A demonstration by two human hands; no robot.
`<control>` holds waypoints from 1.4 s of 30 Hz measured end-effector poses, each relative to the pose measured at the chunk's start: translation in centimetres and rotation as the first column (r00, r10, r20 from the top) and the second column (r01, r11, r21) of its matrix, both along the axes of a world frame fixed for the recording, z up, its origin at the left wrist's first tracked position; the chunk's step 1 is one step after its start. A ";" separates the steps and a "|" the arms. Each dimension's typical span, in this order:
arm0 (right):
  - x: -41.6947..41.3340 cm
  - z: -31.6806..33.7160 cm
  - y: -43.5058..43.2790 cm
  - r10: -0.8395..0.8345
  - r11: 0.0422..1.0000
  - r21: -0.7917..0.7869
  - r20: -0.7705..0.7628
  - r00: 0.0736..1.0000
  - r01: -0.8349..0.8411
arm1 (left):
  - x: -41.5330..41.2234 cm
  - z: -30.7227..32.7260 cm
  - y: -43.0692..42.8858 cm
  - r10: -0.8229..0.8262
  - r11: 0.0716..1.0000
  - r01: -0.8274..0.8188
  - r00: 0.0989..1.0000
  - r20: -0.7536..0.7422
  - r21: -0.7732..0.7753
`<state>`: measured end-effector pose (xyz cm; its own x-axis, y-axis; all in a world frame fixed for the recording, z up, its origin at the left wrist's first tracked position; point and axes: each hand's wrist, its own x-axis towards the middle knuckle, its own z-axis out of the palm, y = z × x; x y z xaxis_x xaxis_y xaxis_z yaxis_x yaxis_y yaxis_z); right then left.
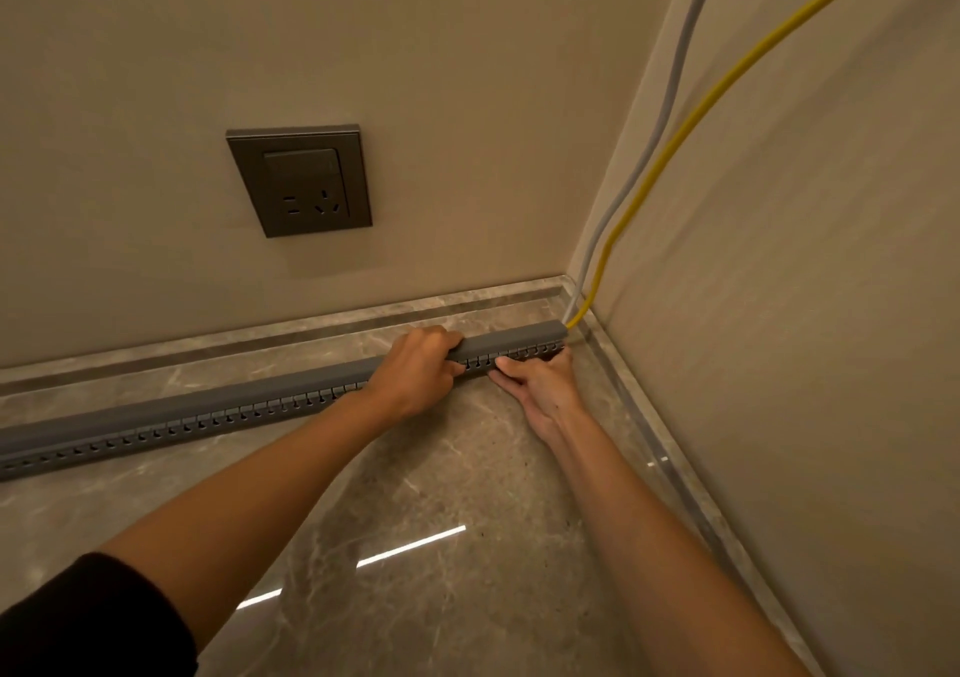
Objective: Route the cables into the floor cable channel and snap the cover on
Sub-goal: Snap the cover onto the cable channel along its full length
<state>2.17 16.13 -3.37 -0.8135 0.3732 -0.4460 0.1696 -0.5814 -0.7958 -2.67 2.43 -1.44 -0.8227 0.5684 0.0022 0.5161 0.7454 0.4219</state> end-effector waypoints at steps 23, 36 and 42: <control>-0.4 -0.5 -1.7 0.088 0.979 -0.173 -0.139 0.986 -0.112 | -0.4 0.8 0.9 -0.021 1.000 0.021 0.999 -0.030 0.022; -1.5 1.0 -2.9 -0.062 0.998 0.005 0.135 0.989 0.062 | -0.5 -2.0 -0.7 -0.116 0.988 0.077 0.944 -0.308 -0.134; -1.8 1.2 -3.3 -0.131 0.977 0.198 0.261 0.956 0.080 | -0.1 -2.6 -4.1 -0.005 0.981 -0.045 0.968 -0.249 -0.191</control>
